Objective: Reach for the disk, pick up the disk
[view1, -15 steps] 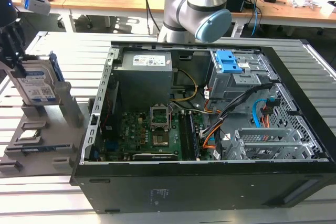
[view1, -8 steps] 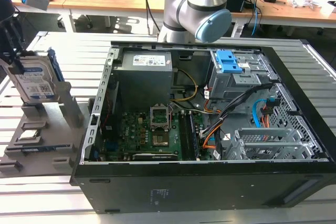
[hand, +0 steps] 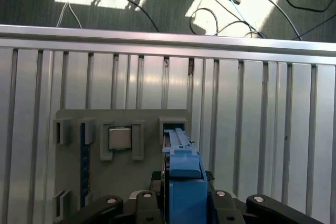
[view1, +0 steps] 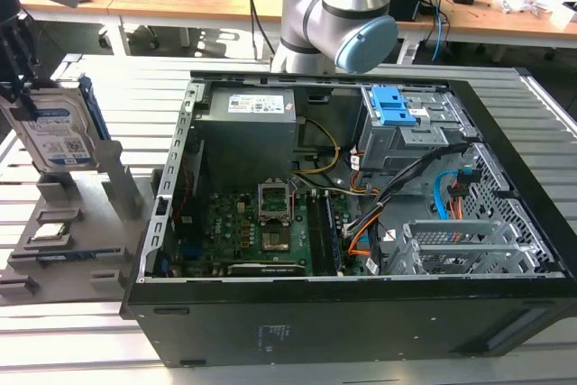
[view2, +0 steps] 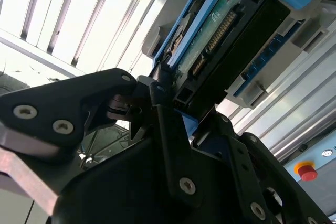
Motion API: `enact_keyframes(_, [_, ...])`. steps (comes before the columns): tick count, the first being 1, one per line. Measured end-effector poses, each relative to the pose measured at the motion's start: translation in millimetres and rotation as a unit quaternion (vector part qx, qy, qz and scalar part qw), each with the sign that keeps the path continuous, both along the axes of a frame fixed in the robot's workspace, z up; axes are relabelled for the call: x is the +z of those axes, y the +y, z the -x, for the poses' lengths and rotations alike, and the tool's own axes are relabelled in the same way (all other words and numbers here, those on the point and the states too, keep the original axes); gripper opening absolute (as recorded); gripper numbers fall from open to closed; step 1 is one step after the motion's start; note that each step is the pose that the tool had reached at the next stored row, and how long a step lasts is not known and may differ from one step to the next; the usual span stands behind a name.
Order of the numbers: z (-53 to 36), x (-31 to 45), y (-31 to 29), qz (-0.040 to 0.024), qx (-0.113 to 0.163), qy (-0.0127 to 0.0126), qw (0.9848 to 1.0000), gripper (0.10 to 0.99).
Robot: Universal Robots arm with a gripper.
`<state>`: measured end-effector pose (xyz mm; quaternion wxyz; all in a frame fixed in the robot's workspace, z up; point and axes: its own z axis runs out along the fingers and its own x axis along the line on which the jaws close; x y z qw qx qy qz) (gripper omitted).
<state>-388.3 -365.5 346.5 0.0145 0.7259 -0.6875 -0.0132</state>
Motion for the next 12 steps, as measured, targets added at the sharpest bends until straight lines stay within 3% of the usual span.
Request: enact_keyframes(12, [-0.4,22.6,0.0,0.0,0.0,0.0,1.0,0.369])
